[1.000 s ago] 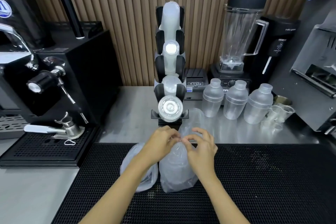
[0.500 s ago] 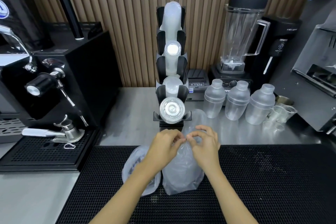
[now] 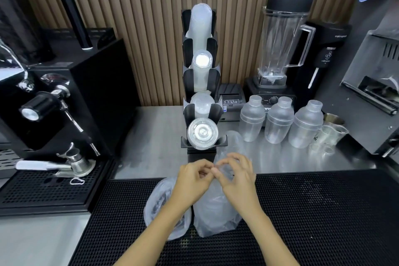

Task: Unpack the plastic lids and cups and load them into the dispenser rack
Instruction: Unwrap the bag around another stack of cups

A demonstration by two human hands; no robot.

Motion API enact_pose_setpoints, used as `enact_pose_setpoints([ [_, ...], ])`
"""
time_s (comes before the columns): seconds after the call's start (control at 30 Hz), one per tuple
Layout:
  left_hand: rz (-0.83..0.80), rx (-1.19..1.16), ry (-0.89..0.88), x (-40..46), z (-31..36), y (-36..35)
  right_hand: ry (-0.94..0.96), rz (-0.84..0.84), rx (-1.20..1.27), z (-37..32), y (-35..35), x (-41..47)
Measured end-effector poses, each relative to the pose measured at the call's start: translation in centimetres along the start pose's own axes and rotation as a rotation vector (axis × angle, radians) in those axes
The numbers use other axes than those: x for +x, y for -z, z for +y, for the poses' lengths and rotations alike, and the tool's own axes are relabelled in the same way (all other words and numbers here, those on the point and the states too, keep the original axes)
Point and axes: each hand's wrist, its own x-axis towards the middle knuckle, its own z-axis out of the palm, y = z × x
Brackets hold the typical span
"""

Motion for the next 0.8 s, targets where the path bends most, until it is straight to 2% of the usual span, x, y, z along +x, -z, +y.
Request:
enact_pose_setpoints([
  [0.27,0.015,-0.157,0.103,0.0,0.0,0.1,0.062,0.097,-0.288,0.9,-0.1,-0.6],
  [0.5,0.019,-0.223,0.166,0.2,0.0,0.3,0.116,0.192,-0.416,0.2,-0.3,-0.2],
  [0.6,-0.001,-0.210,0.081,0.0,-0.1,0.5,0.117,0.195,-0.352,0.3,-0.1,0.3],
  [0.73,-0.032,0.075,-0.211,-0.4,-0.4,0.4,-0.015,0.106,-0.200,0.2,0.4,1.6],
  [0.8,-0.064,0.133,-0.272,-0.3,-0.4,0.5,0.000,0.079,-0.170,0.2,0.5,1.8],
])
